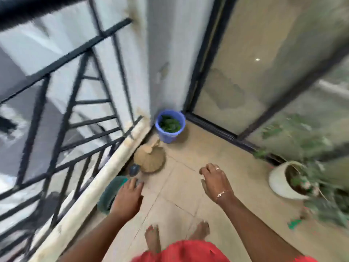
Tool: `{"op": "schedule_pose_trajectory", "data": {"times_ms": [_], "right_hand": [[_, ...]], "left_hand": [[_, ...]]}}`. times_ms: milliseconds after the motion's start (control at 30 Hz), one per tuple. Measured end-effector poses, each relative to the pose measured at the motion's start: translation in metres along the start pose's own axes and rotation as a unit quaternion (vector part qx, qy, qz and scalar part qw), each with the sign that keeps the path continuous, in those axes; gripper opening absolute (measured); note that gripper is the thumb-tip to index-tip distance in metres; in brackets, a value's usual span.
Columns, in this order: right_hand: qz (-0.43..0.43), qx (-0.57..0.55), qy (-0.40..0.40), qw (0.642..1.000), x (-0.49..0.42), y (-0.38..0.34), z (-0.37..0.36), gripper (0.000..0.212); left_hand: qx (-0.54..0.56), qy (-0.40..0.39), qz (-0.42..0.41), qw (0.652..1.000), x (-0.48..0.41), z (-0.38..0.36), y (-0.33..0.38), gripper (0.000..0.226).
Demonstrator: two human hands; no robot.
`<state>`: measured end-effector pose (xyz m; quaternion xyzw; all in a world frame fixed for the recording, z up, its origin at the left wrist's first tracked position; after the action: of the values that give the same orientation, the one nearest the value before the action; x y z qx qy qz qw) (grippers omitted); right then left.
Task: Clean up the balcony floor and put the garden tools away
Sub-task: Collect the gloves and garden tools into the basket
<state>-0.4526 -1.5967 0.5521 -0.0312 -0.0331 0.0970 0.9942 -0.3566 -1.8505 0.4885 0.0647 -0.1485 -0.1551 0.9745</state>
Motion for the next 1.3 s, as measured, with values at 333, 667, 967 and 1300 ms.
{"op": "schedule_pose_trajectory", "data": {"times_ms": [333,667,967,1300], "right_hand": [[-0.392,-0.072,0.022,0.917,0.193,0.238,0.000,0.041],[-0.627,-0.124,0.054,0.768,0.448,0.400,-0.021,0.068],[-0.777,-0.208,0.092,0.586,0.575,0.461,-0.026,0.031],[-0.762,-0.185,0.018,0.621,0.533,0.551,-0.025,0.038]], "left_hand": [[-0.081,-0.053,-0.288,0.953,-0.129,0.002,0.216,0.067],[-0.047,-0.068,-0.465,0.882,-0.157,-0.046,0.535,0.057],[0.175,-0.142,-0.390,0.893,-0.145,-0.055,0.682,0.085],[0.135,-0.143,-0.397,0.896,-0.231,-0.080,0.745,0.082]]}}
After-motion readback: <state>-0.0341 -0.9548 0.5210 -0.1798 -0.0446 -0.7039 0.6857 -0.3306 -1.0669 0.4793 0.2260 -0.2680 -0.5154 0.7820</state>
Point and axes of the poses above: each hand's wrist, its own x-axis away from the middle knuckle, its own z-axis out of the back of the hand, y = z × x, the point moved 5 cm from there along -x, towards the middle knuckle, and after that the axes turned 15 degrees about -z, right-handed, at the moved point
